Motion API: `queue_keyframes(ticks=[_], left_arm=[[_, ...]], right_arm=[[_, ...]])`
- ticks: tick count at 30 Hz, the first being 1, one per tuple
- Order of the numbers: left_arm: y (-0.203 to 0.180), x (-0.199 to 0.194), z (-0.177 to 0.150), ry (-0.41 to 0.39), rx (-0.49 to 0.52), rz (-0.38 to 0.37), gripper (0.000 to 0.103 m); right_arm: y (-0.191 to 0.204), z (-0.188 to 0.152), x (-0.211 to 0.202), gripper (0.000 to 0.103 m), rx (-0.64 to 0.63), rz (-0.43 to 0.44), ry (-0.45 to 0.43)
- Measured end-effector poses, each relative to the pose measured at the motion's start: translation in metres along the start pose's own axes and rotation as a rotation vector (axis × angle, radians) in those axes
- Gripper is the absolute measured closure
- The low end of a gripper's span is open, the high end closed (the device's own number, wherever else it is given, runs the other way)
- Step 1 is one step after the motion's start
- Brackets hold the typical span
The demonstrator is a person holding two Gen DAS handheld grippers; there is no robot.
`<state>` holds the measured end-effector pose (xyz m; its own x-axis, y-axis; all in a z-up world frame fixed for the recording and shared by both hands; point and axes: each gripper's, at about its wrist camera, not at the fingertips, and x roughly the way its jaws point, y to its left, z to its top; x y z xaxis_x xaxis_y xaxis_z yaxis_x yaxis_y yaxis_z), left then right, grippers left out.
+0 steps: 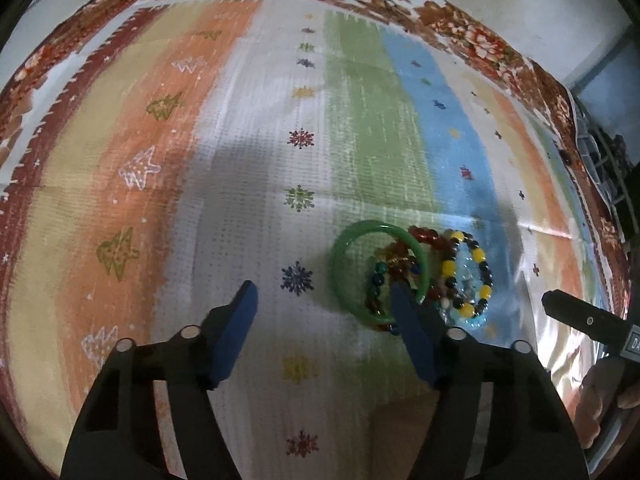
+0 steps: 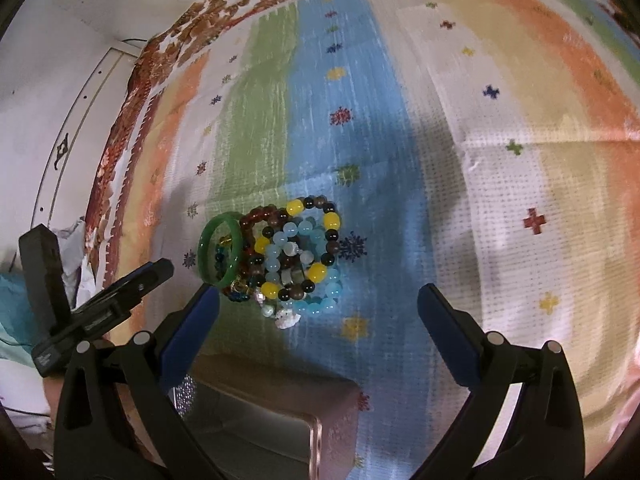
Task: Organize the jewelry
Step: 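Move both open grippers down toward the bracelet pile beside the silver box, then grasp the green jade bangle with the left gripper while the right grasps the yellow-black beaded bracelet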
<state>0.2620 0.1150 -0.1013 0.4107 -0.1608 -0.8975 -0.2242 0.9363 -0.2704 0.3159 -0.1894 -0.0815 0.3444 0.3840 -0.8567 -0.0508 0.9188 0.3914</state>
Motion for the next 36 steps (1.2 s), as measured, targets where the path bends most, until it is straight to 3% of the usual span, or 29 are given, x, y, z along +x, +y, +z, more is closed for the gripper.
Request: queue_keyframes(ticks=[4, 17, 20, 21, 32, 33, 34, 36], left_arm=[[-0.002, 0.013, 0.006, 0.028, 0.008, -0.002, 0.052], [-0.007, 0.040, 0.015, 0.072, 0.048, 0.034, 0.064], [-0.010, 0.042, 0.017, 0.063, 0.073, 0.075, 0.075], [-0.010, 0.043, 0.018, 0.063, 0.077, 0.084, 0.079], [-0.021, 0.048, 0.016, 0.059, 0.139, 0.111, 0.080], [-0.022, 0.048, 0.015, 0.063, 0.141, 0.106, 0.086], [-0.021, 0.048, 0.015, 0.066, 0.144, 0.105, 0.093], [-0.022, 0.049, 0.014, 0.072, 0.149, 0.098, 0.095]], right_arm=[[-0.010, 0.006, 0.013, 0.018, 0.051, 0.024, 0.046], [-0.024, 0.020, 0.045, 0.029, 0.126, 0.057, 0.120], [-0.028, 0.022, 0.046, 0.033, 0.150, 0.064, 0.121], [-0.029, 0.023, 0.046, 0.039, 0.155, 0.061, 0.119], [-0.031, 0.026, 0.052, 0.056, 0.159, 0.087, 0.132], [-0.030, 0.026, 0.054, 0.062, 0.159, 0.088, 0.133], [-0.032, 0.027, 0.055, 0.075, 0.169, 0.088, 0.134], [-0.037, 0.026, 0.059, 0.091, 0.204, 0.129, 0.156]])
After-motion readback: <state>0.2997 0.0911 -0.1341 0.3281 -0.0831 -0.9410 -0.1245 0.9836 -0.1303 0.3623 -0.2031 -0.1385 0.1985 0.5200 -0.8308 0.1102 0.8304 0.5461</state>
